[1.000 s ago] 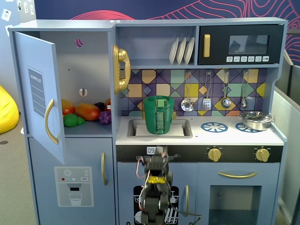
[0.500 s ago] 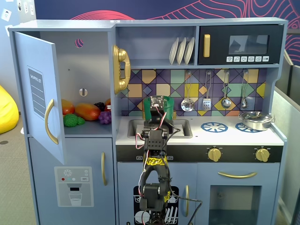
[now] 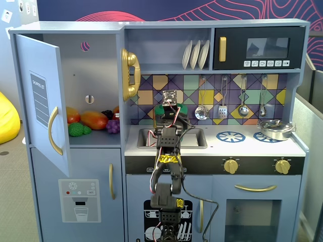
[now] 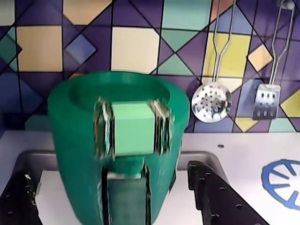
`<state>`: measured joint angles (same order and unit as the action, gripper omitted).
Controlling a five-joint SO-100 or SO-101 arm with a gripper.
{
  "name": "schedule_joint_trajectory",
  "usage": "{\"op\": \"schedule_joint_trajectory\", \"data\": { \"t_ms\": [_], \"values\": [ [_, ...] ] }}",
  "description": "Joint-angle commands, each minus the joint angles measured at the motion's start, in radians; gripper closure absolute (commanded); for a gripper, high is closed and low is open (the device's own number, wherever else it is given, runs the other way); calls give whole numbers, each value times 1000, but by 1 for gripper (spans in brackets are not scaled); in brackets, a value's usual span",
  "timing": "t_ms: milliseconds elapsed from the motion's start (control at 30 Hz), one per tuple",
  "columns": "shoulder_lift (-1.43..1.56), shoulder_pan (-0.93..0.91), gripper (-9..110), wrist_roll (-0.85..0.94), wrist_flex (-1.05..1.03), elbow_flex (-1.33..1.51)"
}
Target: Take off the lid from the green recipient and place it on the counter
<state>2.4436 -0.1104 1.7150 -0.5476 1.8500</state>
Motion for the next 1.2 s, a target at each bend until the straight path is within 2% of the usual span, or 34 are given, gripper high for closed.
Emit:
{"op": "schedule_joint_trajectory", "data": {
  "t_ms": [0, 600, 800, 833, 900, 1067, 1167],
  "values": [
    [-86, -23, 65, 23, 44, -123],
    [-348, 5, 71, 43, 54, -370],
    [-367, 37, 79, 26, 38, -380],
    [-368, 41, 83, 34, 35, -380],
    [-370, 52, 100, 55, 29, -379],
    [-379, 55, 101, -28, 81, -399],
    [-379, 55, 101, -6, 100, -439]
  ]
}}
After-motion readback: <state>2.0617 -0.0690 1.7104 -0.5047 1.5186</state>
